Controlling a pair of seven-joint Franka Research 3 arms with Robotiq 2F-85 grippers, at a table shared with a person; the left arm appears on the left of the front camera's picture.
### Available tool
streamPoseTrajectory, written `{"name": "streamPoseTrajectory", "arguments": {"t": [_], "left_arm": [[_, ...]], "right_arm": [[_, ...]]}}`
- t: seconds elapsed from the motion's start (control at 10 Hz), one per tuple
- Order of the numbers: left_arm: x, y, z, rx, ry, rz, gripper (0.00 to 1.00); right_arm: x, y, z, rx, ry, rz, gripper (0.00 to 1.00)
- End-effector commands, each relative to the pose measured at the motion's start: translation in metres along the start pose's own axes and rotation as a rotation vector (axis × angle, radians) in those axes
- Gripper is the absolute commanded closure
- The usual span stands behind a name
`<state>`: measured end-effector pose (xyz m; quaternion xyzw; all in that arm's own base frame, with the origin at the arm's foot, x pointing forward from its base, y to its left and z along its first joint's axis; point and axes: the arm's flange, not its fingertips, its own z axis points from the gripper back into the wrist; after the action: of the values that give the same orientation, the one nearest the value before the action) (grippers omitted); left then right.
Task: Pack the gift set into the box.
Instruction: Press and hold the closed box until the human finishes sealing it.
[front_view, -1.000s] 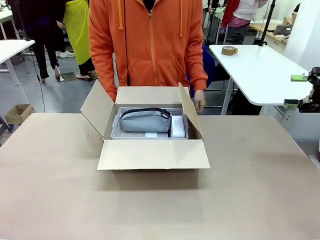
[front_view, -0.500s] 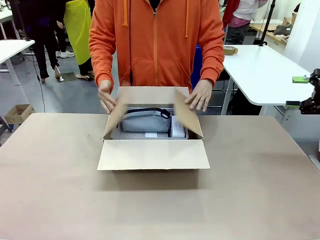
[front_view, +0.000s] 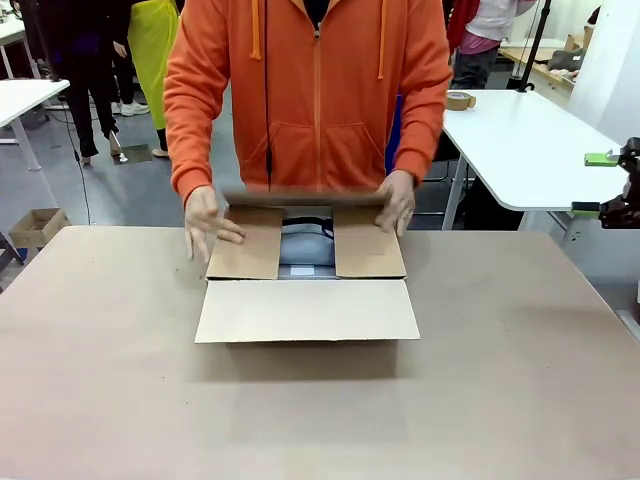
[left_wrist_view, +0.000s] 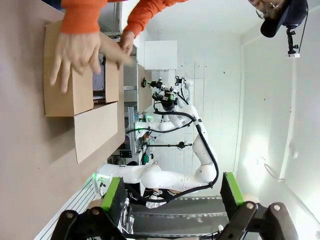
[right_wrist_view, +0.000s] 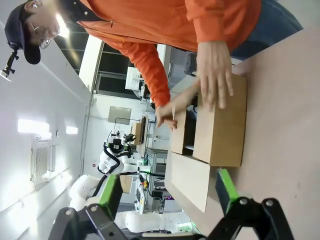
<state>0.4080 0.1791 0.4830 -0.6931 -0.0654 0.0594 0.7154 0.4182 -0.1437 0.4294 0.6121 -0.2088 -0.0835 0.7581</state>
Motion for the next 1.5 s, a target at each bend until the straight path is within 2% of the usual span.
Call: {"name": "streamPoseTrajectory", "arguments": {"t": [0.0,1.4], "left_arm": [[-0.0033,0.0009,-0.0003,0.007,-0.002,-0.021,0.0],[-0.0033,0.0009,-0.0003,0.007,-0.002,-0.021,0.0]], "right_arm": [[-0.0018,0.0002,0.0003,-0.008,0.004,0.011,0.0],[-0.0018,0.0002,0.0003,-0.008,0.004,0.011,0.0]]}}
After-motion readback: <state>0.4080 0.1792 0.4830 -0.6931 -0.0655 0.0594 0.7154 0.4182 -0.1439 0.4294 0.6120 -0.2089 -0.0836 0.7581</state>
